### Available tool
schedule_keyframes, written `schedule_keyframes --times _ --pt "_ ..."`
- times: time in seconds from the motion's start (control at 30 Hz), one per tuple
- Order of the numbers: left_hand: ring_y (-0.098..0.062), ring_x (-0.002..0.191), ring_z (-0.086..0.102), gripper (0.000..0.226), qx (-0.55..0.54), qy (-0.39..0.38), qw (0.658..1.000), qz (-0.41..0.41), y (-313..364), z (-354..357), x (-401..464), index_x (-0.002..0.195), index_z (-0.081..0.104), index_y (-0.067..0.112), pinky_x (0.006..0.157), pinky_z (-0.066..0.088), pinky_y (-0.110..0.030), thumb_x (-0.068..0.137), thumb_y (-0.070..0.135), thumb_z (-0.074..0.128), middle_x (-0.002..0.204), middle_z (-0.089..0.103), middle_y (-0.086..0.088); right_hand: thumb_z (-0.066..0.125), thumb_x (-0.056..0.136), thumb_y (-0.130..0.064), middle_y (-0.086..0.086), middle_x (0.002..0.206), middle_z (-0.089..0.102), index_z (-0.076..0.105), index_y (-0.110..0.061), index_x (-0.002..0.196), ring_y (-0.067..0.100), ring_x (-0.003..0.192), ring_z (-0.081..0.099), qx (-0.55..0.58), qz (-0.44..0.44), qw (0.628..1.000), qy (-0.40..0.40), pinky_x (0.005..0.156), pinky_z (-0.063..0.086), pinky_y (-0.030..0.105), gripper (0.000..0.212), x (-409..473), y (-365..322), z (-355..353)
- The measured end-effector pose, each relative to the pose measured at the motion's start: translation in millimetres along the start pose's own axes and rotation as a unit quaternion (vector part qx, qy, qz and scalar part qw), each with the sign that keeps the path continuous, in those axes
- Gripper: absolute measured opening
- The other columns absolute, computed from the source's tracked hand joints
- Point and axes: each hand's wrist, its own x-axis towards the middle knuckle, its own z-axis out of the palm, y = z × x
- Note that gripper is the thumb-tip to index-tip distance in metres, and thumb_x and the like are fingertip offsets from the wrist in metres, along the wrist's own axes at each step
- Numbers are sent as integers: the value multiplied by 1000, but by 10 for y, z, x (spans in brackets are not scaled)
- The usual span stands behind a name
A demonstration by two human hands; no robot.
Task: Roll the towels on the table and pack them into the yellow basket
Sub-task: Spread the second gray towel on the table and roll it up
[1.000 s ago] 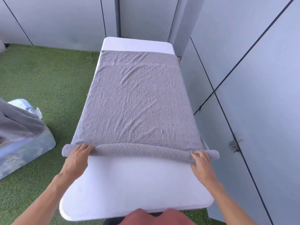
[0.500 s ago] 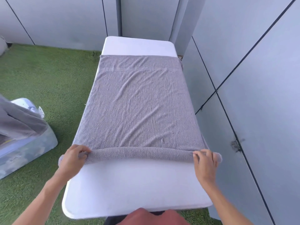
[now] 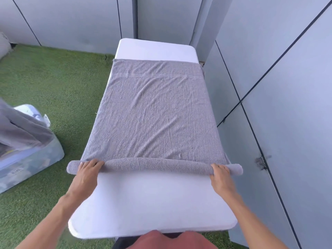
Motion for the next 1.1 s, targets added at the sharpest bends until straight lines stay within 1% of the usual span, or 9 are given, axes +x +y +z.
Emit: schedule_keyframes --times 0.2,0.27,0.37,0.43,0.53,0.67,0.83,0.97,1.1 --pt "-22 118 52 49 -151 -219 962 -62 85 -437 101 132 52 16 90 40 -24 91 -7 43 129 57 -6 64 75 -10 3 96 68 66 -15 98 21 87 64 87 82 983 -138 70 47 29 24 92 61 -382" --pt "-21 100 59 48 -239 -165 951 -105 99 -477 154 123 59 20 71 43 -23 87 -9 48 118 63 -4 68 72 -8 2 95 66 61 -19 97 22 82 63 188 133 967 -112 65 47 28 28 124 33 -409" --pt "-30 98 56 33 -203 26 969 -138 142 -380 108 104 70 20 79 39 -35 81 -3 63 108 62 -9 73 72 -2 6 98 60 61 -16 98 25 89 58 269 106 956 46 72 45 29 32 91 25 -291" --pt "-34 94 49 23 -57 123 984 -115 208 -239 -25 94 70 22 81 36 -45 78 6 71 104 56 -8 75 75 -4 11 107 54 68 -12 92 30 104 52 190 53 971 136 92 41 37 20 -28 47 -109" --pt "-34 90 49 23 10 177 983 -38 284 -13 -215 105 65 14 71 40 -46 82 10 65 107 53 -9 77 76 -17 11 118 54 73 -15 98 33 113 44 -1 16 980 197 97 36 45 23 -226 43 147" --pt "-38 122 46 65 38 110 993 -3 211 209 -195 131 50 1 96 40 -49 72 8 76 130 50 -17 80 71 -30 20 135 40 58 -10 125 40 124 33 -54 -3 995 89 102 39 49 62 -188 48 268" --pt "-37 107 51 52 -1 79 997 7 174 58 58 121 55 4 89 48 -52 72 -12 67 116 56 -13 66 75 5 13 115 52 59 0 118 31 112 41 21 -25 996 84 102 38 44 44 -29 36 169" --pt "-29 103 54 41 -9 22 1000 -10 79 -61 64 113 60 15 79 52 -45 81 -11 52 105 58 -2 57 85 -3 8 112 56 60 -7 109 28 114 48 -23 -28 999 -26 96 35 32 25 22 142 -2" --pt "-22 122 51 38 -16 -171 985 -19 60 -306 100 114 57 21 95 43 -34 88 -2 43 120 56 2 62 84 -14 -1 91 58 64 -14 97 21 90 59 18 5 981 -194 67 39 27 14 30 260 -251"
